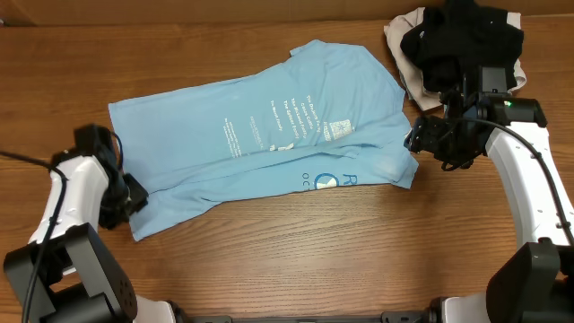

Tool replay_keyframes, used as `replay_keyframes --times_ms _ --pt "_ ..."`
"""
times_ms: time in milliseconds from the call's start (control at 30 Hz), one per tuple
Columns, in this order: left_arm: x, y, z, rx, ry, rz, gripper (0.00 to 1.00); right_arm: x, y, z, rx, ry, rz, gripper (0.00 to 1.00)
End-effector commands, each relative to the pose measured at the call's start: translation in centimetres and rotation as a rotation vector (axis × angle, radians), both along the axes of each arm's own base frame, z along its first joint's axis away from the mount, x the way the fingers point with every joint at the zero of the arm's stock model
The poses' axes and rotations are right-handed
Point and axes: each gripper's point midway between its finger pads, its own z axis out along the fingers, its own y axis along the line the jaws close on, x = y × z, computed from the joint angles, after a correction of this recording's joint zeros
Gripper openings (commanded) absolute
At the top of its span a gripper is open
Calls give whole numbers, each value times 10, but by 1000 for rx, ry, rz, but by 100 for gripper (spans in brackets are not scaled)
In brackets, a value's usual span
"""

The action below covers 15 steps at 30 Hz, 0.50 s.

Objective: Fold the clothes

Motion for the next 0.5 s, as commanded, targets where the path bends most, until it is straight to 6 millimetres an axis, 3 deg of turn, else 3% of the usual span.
replay_keyframes --times_ms 0,267,467 --pt "7 -6 7 -53 -16 -66 50 0 3 1 8 -4 6 76" --pt "-16 -23 -16 -123 34 -50 39 1 3 1 6 -11 6 76" --pt "-34 -36 -43 -165 47 -30 39 3 3 1 6 -19 6 76"
